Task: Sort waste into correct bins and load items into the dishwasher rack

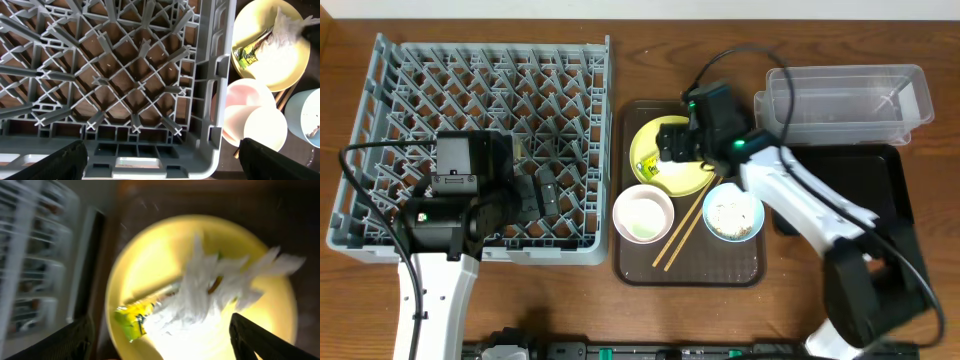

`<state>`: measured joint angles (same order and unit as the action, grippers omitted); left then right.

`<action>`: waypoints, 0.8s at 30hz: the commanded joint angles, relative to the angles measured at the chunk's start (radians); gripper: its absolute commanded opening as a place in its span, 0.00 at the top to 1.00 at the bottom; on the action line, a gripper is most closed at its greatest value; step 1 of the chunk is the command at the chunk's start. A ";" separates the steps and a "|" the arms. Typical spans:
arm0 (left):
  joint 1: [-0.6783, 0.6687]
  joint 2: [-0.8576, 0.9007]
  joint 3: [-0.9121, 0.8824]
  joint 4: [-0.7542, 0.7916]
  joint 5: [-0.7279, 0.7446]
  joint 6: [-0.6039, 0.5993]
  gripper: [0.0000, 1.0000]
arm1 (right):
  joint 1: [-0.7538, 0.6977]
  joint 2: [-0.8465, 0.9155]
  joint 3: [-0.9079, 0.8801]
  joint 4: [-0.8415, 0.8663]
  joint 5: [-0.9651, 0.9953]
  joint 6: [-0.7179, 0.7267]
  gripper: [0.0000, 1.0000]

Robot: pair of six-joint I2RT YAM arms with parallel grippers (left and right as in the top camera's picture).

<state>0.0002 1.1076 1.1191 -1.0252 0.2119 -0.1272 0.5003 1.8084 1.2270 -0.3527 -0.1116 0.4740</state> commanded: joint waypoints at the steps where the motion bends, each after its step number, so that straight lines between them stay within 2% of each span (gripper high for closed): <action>1: 0.004 0.003 0.018 -0.003 0.013 -0.002 0.02 | 0.032 0.062 0.016 -0.002 0.077 0.153 0.16; 8: 0.004 0.004 0.017 -0.003 0.013 -0.002 0.02 | 0.080 0.163 0.016 0.062 0.159 0.214 0.16; 13: 0.004 0.006 0.016 -0.003 0.013 -0.002 0.02 | 0.098 0.225 0.016 0.119 0.179 0.259 0.17; 15: 0.004 0.010 0.016 -0.003 0.013 -0.002 0.02 | 0.102 0.241 0.016 0.126 0.179 0.275 0.21; 18: 0.004 0.016 0.014 -0.003 0.013 -0.002 0.02 | 0.104 0.250 0.016 0.126 0.183 0.281 0.37; 21: 0.004 0.018 0.014 -0.003 0.013 -0.002 0.02 | 0.103 0.243 0.016 0.126 0.190 0.280 0.60; 24: 0.004 0.018 0.014 -0.003 0.013 -0.002 0.02 | 0.093 0.219 0.016 0.124 0.190 0.253 0.75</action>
<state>0.0002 1.1217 1.1191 -1.0252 0.2115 -0.1272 0.5884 2.0228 1.2400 -0.2234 0.0666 0.7307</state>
